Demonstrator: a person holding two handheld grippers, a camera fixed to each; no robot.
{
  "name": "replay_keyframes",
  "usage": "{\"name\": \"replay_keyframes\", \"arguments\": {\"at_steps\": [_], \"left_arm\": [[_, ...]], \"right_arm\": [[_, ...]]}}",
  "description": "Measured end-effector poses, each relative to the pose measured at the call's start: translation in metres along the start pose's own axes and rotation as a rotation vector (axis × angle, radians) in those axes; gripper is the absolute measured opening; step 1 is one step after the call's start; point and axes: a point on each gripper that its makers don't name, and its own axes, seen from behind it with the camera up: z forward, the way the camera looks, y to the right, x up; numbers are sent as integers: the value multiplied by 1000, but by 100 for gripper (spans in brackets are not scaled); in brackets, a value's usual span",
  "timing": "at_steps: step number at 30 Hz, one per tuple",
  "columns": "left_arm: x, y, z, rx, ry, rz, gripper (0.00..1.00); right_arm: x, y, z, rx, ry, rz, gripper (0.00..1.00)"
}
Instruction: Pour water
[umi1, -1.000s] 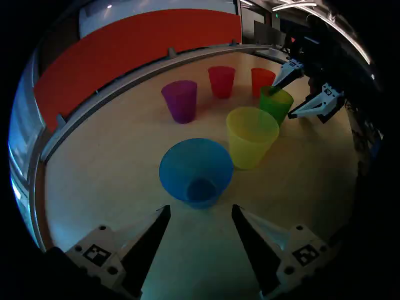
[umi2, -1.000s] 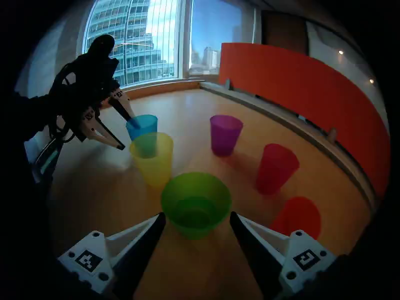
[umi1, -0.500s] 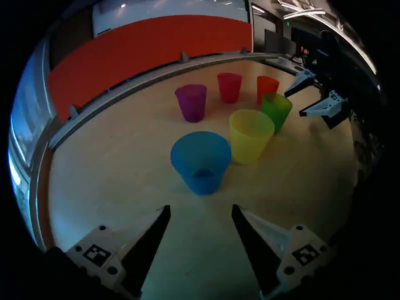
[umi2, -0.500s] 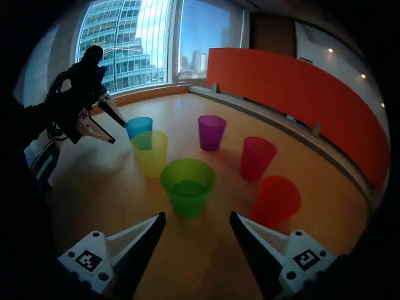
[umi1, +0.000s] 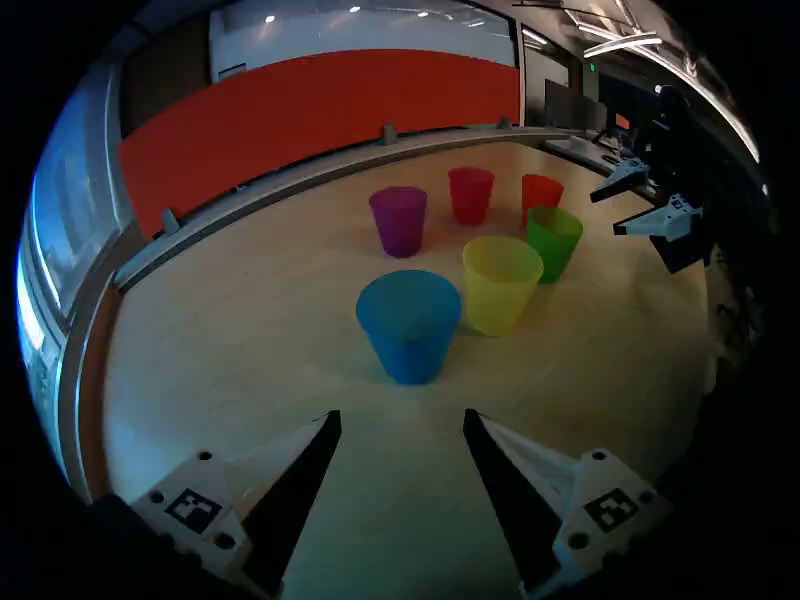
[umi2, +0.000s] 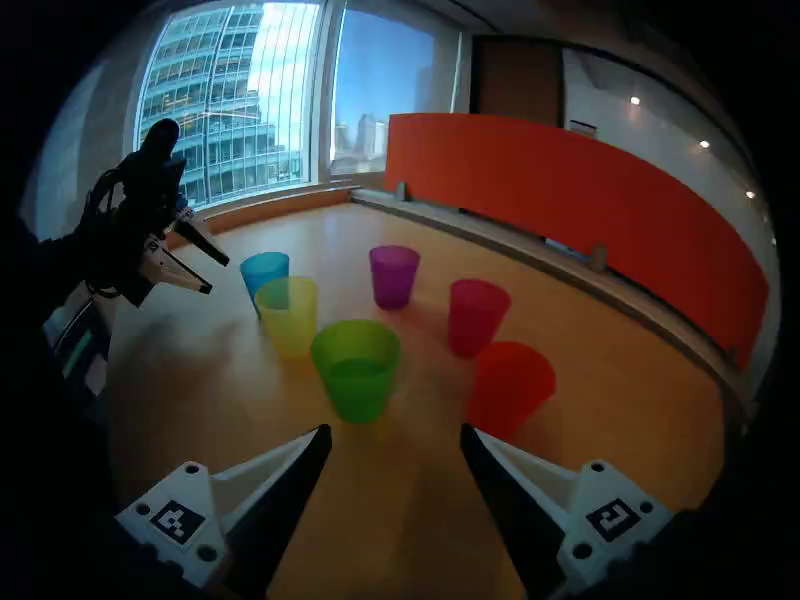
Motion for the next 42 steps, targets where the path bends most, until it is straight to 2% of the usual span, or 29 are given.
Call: {"name": "replay_keyframes", "arguments": {"at_steps": [11, 17, 21, 26, 35, 42], "left_arm": [[17, -13, -5, 90, 82, -55, 91], [23, -14, -12, 121, 135, -89, 91], [26, -15, -16, 138, 164, -108, 91], [32, -23, -22, 184, 218, -144, 91], [51, -33, -33, 248, 320, -196, 91], [70, -43, -44, 327, 412, -226, 91]], "right_arm": [[15, 21, -18, -110, 81, 101, 100], [18, 30, -27, -180, 124, 152, 100], [20, 37, -32, -233, 146, 178, 100], [25, 51, -38, -308, 187, 209, 99], [26, 79, -54, -473, 222, 220, 99], [28, 84, -63, -564, 251, 211, 99]]}}
